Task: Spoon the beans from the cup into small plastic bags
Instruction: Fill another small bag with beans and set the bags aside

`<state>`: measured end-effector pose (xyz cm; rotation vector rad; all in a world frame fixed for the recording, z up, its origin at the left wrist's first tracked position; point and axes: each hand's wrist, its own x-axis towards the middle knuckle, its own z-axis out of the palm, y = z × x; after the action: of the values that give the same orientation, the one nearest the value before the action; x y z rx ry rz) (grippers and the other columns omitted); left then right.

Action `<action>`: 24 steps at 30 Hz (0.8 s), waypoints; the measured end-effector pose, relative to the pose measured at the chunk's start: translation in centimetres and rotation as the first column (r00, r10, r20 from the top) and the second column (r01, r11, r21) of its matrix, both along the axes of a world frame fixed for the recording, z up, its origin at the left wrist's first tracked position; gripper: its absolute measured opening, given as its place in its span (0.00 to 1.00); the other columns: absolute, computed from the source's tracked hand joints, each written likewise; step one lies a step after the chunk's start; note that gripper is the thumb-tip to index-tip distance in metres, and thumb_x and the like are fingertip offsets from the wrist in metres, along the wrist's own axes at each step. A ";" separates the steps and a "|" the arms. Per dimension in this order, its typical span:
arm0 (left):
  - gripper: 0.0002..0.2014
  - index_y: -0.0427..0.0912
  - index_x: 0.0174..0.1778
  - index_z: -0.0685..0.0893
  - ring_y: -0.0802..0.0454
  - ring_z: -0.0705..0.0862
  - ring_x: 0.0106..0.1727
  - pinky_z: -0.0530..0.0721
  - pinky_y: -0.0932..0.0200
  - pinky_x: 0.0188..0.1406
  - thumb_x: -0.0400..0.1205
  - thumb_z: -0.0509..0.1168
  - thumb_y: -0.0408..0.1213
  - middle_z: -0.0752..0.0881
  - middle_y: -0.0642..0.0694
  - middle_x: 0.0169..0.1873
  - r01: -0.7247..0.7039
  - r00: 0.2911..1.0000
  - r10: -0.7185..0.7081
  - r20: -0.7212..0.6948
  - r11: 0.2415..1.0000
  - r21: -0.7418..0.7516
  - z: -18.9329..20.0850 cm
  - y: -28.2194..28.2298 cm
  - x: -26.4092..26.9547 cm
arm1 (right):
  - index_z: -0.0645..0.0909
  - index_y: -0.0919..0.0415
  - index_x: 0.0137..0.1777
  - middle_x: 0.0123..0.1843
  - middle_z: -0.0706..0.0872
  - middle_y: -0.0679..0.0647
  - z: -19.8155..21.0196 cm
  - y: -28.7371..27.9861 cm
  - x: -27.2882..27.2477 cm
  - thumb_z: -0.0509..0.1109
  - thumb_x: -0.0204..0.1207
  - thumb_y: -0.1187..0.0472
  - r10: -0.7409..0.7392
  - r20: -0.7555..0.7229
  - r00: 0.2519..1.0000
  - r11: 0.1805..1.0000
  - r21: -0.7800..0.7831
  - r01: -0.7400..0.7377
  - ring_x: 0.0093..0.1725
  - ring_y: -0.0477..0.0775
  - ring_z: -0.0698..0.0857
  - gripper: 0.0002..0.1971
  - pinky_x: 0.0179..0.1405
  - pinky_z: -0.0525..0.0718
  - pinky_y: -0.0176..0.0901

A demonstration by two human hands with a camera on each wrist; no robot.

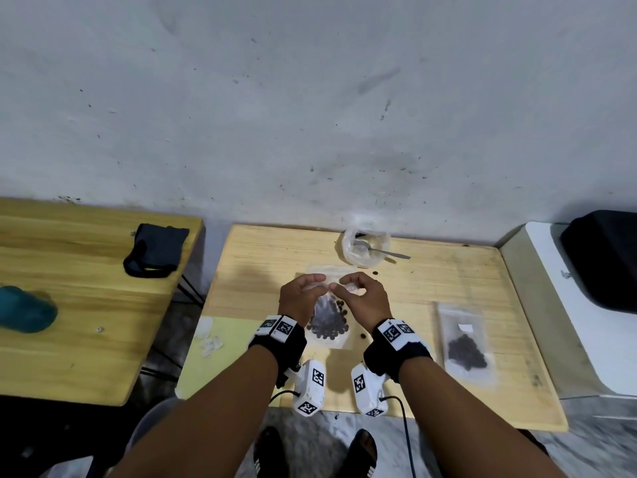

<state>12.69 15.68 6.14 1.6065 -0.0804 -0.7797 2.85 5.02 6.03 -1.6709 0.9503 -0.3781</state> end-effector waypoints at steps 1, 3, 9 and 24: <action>0.08 0.41 0.45 0.89 0.51 0.86 0.44 0.83 0.61 0.46 0.74 0.72 0.25 0.90 0.41 0.44 -0.006 1.000 0.006 0.014 1.000 -0.006 0.0 0.0 0.0 | 0.85 0.55 0.43 0.43 0.87 0.43 0.0 0.0 0.1 0.81 0.68 0.52 -0.005 -0.004 1.000 1.000 -0.013 0.005 0.47 0.41 0.82 0.10 0.45 0.76 0.33; 0.07 0.40 0.46 0.89 0.53 0.86 0.43 0.82 0.64 0.44 0.74 0.73 0.26 0.89 0.43 0.43 -0.003 0.999 0.003 0.048 1.000 0.000 -0.1 0.2 -0.1 | 0.85 0.56 0.41 0.40 0.87 0.44 -0.2 0.0 0.3 0.82 0.69 0.54 -0.009 -0.017 1.000 0.999 -0.031 0.008 0.44 0.42 0.83 0.09 0.43 0.76 0.34; 0.09 0.44 0.43 0.90 0.49 0.87 0.46 0.85 0.56 0.51 0.74 0.73 0.25 0.91 0.43 0.46 0.023 0.992 -0.028 0.123 0.999 0.040 -0.6 0.3 0.0 | 0.86 0.58 0.39 0.38 0.88 0.47 -0.2 0.0 0.2 0.83 0.67 0.57 -0.026 -0.044 0.999 0.995 -0.093 0.022 0.40 0.41 0.83 0.08 0.38 0.76 0.32; 0.09 0.44 0.44 0.90 0.52 0.88 0.49 0.85 0.57 0.54 0.75 0.71 0.25 0.91 0.48 0.45 0.028 0.988 -0.034 0.153 0.999 0.044 -0.6 0.4 0.1 | 0.85 0.55 0.44 0.39 0.85 0.46 -0.1 0.0 0.2 0.83 0.65 0.61 -0.034 -0.064 0.997 0.996 -0.084 0.028 0.40 0.43 0.82 0.11 0.42 0.78 0.39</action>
<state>12.77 16.12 5.53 1.7072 -0.2014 -0.6845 3.08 5.02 5.95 -1.7543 1.0222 -0.3901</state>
